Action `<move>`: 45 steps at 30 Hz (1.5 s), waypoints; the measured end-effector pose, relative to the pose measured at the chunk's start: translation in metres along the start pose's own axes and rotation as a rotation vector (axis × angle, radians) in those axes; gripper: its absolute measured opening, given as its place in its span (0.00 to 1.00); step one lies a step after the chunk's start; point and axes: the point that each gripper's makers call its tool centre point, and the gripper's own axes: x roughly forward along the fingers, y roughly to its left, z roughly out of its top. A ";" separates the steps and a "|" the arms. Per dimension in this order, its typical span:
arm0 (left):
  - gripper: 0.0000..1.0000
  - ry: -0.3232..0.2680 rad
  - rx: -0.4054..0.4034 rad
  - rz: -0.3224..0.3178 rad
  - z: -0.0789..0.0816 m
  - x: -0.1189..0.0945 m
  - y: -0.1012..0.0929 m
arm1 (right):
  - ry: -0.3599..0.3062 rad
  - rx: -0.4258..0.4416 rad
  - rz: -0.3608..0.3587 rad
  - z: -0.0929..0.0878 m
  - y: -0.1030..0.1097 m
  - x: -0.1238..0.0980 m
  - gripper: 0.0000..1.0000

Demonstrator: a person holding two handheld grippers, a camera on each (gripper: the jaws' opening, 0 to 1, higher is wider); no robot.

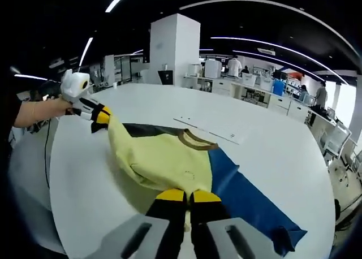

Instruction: Fold the garment on the visible template until the final outline fits inside the template.

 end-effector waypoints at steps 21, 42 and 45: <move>0.00 -0.014 -0.090 0.108 0.007 0.056 0.034 | 0.028 0.067 -0.096 -0.002 -0.063 0.045 0.00; 0.01 0.041 -0.114 0.137 -0.009 0.104 0.044 | 0.115 0.122 -0.148 -0.033 -0.086 0.090 0.00; 0.01 0.053 -0.109 0.141 -0.013 0.109 0.045 | 0.127 0.136 -0.154 -0.037 -0.089 0.094 0.00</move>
